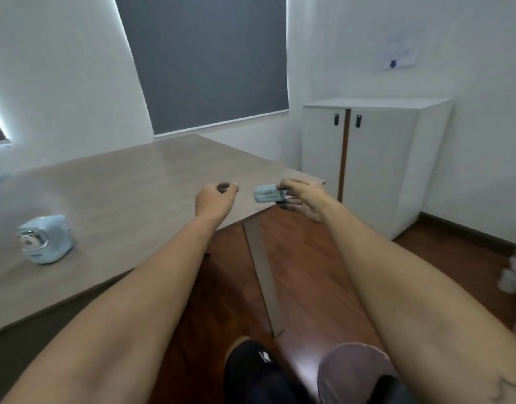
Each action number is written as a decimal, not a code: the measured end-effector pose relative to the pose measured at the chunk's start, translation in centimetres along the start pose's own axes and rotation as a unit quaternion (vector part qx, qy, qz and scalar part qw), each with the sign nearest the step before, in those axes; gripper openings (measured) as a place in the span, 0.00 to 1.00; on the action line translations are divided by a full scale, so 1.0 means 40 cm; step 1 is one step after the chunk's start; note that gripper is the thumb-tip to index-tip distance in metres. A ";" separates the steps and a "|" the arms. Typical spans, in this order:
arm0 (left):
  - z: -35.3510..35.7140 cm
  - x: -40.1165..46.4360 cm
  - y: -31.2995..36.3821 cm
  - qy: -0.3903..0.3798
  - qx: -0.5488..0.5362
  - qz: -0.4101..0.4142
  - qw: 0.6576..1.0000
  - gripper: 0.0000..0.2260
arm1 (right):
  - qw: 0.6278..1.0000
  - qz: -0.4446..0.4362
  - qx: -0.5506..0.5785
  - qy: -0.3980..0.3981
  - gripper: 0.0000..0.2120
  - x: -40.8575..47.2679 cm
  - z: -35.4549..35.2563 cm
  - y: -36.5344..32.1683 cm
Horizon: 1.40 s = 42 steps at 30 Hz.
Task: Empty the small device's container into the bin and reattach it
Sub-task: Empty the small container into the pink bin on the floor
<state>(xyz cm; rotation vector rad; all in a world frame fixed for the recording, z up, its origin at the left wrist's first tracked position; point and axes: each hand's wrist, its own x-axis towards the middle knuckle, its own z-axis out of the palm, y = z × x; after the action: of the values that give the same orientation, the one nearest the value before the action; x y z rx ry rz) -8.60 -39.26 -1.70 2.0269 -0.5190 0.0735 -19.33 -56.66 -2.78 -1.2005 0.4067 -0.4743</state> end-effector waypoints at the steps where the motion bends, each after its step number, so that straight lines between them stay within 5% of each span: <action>1: 0.051 -0.018 0.007 -0.027 -0.005 0.001 1.000 0.18 | 1.000 0.003 -0.007 0.010 0.08 -0.013 -0.051 0.002; 9: 0.449 -0.175 -0.005 -0.184 -0.007 -0.002 0.983 0.18 | 0.992 0.066 -0.033 0.101 0.15 -0.119 -0.448 0.092; 16: 0.709 -0.313 -0.183 -0.285 0.028 -0.075 0.955 0.18 | 0.972 0.163 -0.069 0.152 0.20 -0.145 -0.693 0.309; 30: 0.939 -0.539 -0.605 -0.427 0.181 -0.178 0.868 0.29 | 0.905 0.362 -0.203 0.096 0.13 -0.187 -0.902 0.788; 36: 0.943 -0.580 -0.673 -0.440 0.184 -0.166 0.863 0.30 | 0.814 0.411 -0.409 0.018 0.09 -0.195 -0.894 0.892; 42: 0.949 -0.594 -0.697 -0.419 0.178 -0.155 0.877 0.29 | 0.686 0.444 -0.576 -0.021 0.29 -0.193 -0.845 0.955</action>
<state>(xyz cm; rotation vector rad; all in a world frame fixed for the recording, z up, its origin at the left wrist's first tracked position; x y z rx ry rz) -25.46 -52.42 -49.90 2.4253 -0.7334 -1.0156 -38.84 -67.94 -49.19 -1.9777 1.2796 0.8316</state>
